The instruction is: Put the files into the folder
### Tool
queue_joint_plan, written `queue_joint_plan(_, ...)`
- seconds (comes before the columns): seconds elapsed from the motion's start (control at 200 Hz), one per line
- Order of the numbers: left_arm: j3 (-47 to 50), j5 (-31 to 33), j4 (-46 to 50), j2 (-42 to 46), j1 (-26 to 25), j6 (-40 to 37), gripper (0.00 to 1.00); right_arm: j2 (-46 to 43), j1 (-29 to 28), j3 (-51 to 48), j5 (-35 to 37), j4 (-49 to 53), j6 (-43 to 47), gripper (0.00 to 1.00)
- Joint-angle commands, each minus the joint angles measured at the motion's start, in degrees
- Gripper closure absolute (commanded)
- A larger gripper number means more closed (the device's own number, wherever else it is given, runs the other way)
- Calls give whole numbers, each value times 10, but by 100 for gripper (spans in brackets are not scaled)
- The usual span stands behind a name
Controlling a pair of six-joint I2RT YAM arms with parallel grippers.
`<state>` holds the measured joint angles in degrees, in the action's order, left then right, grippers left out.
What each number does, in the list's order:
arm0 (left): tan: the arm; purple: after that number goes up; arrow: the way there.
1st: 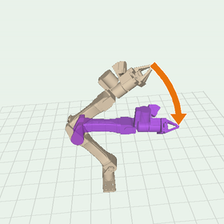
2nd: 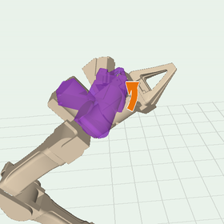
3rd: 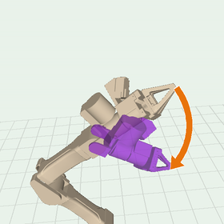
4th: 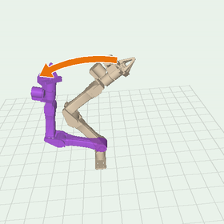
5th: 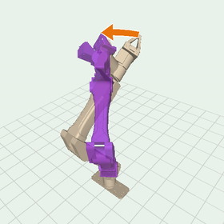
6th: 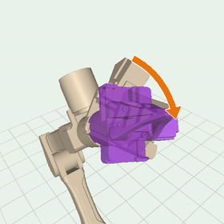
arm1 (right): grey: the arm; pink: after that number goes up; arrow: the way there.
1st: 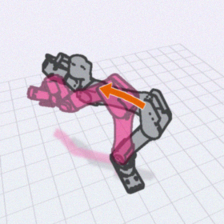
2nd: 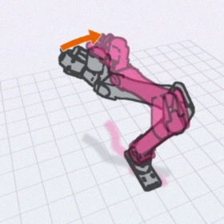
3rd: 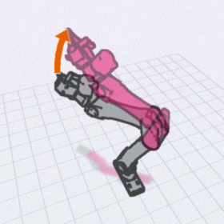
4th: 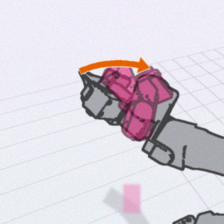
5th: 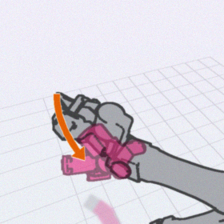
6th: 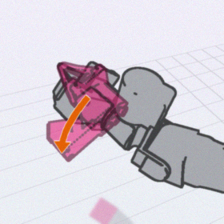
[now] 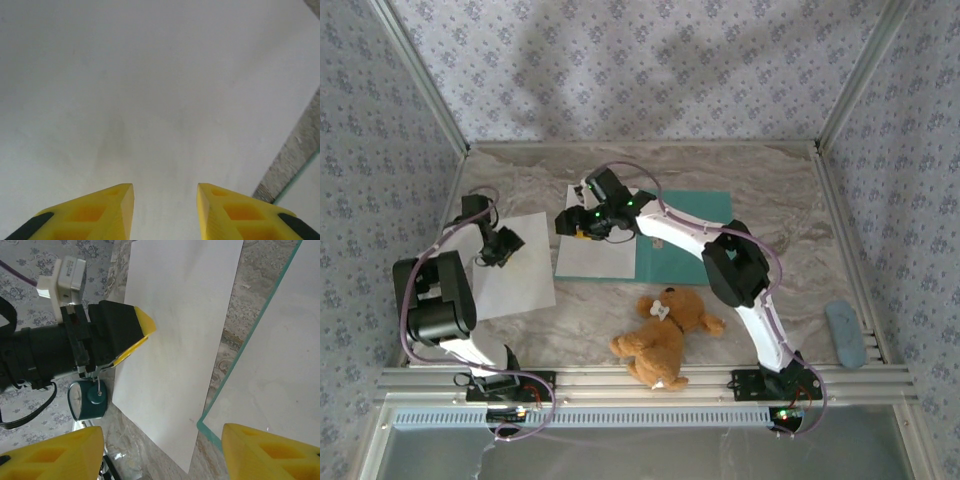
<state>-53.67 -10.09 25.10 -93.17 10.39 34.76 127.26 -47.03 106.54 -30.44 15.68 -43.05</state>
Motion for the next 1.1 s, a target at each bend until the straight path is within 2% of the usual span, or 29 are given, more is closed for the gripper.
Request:
queue_joint_plan(0.0, -16, -2, -16, -32, 3, 10, 63, 26, -3, 31, -4, 16, 8, 35)
queue_joint_plan(0.35, -87, 25, -33, -128, 13, 21, 63, 74, -6, 83, -2, 23, 6, 36)
queue_joint_plan(0.485, -149, 26, -8, -166, 20, 19, 63, 112, -11, 133, 7, 51, 19, 38)
queue_joint_plan(0.635, -187, 15, 21, -158, 19, 6, 63, 173, -14, 226, 18, 100, 39, 38)
queue_joint_plan(0.795, -217, 5, 77, -130, 20, -28, 59, 212, -15, 281, 38, 114, 62, 39)
queue_joint_plan(0.914, -216, 34, 120, -81, 28, -48, 50, 225, -14, 285, 44, 92, 65, 40)
queue_joint_plan(1.014, -188, 68, 134, -34, 44, -51, 33, 240, -16, 301, 42, 78, 65, 40)
queue_joint_plan(1.094, -154, 100, 134, -3, 60, -53, 23, 250, -18, 311, 46, 67, 65, 40)
